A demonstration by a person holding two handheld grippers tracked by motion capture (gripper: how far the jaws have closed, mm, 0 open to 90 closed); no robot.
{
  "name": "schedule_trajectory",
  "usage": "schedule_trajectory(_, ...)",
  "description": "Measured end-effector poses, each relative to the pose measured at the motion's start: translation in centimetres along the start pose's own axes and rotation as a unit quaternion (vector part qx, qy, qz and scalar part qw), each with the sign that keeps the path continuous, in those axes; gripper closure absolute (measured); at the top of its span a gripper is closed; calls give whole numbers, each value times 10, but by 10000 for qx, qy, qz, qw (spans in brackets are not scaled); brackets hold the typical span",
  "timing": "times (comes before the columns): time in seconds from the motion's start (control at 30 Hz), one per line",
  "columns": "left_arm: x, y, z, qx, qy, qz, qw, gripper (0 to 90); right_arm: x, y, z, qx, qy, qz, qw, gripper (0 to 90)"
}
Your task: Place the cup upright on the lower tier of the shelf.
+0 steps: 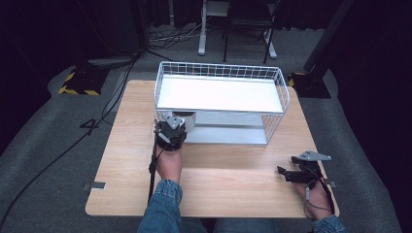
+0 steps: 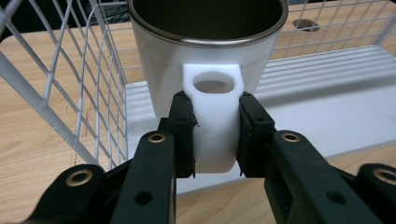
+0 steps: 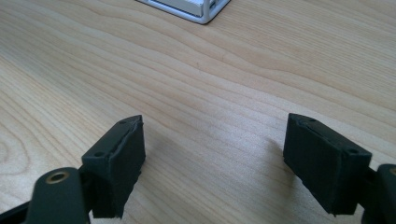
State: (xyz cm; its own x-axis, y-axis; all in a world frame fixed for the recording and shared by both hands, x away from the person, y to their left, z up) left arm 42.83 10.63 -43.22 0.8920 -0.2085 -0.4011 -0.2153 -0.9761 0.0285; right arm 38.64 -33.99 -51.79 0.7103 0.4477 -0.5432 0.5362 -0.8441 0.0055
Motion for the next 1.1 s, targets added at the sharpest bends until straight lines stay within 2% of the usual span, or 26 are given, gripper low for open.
schedule_trajectory(0.27,17,-3,2,-127,-38,-86,9999,714,0,0,0,-1,1,-1,10000,210)
schedule_trajectory(0.47,24,-5,5,-192,-90,-65,9998,714,0,0,0,-4,1,-3,10000,210)
schedule_trajectory(0.8,29,-6,8,-244,-184,-9,9995,712,0,0,0,-5,1,-7,10000,210)
schedule_trajectory(1.07,29,-6,10,-146,-306,-49,9994,700,0,0,0,-5,1,-5,10000,210)
schedule_trajectory(1.1,29,-6,10,-167,-337,-44,9993,648,0,0,0,-5,1,-4,10000,210)
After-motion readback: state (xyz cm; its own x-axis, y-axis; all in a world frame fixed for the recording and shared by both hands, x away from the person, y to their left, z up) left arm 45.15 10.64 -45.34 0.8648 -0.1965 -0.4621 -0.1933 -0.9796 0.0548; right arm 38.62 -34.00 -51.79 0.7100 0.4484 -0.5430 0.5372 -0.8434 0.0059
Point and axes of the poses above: each handheld gripper's, and its own axes: x roughly forward along the jaws, z roughly out of its underside, y roughly to its right, the point moved 2 cm from there along x, roughly forward along the jaws, and after that the axes turned 9 degrees about y, right-handed, at the moved point
